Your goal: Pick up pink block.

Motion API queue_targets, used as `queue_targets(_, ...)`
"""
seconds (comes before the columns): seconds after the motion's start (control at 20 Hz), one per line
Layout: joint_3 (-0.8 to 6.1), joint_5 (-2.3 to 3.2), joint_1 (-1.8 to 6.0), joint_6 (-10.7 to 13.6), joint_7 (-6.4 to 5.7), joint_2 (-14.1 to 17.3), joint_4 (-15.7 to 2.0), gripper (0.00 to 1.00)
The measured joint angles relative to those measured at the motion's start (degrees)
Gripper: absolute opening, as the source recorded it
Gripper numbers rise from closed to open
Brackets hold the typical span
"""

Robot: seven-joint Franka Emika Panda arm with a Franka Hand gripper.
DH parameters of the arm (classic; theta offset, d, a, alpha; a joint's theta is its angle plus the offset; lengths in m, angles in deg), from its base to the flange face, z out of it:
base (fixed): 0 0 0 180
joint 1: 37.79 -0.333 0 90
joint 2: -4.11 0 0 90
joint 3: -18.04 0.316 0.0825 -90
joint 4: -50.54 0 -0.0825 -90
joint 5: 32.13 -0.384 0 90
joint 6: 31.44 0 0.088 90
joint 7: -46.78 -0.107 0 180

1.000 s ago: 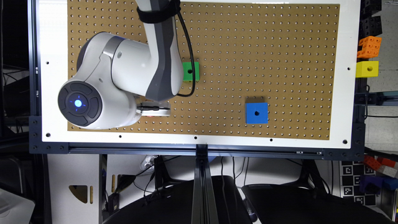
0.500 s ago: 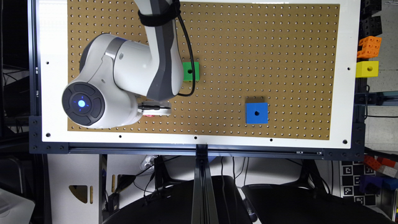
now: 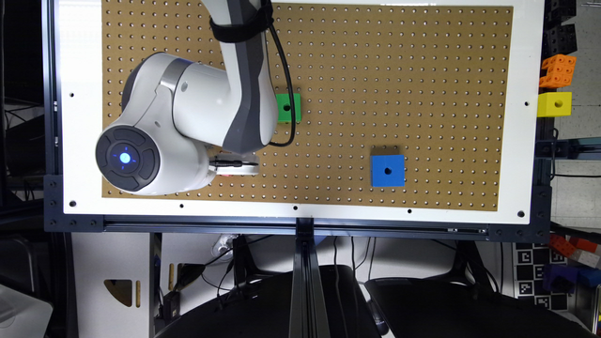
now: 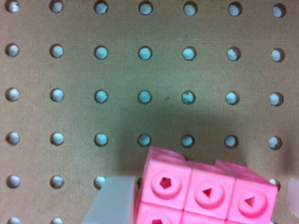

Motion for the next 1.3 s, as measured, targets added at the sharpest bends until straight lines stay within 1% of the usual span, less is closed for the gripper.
queue_targets(0.05,0.02,-0.01,-0.01,0.0,0.00,0.1,-0.15,1.00)
queue_targets(0.1,0.01,-0.02,-0.02,0.0,0.00,0.2,-0.32,0.00)
queue_targets(0.6,0.01,-0.02,0.02,0.1,0.00,0.1,-0.30,0.00)
queue_targets(0.85,0.01,-0.02,0.10,1.5,0.00,-1.2,-0.29,0.00)
queue_targets(0.95,0.01,-0.02,0.10,2.5,0.00,-2.3,-0.29,0.00)
queue_targets(1.3,0.01,-0.04,0.10,8.8,0.00,-8.4,-0.28,0.00)
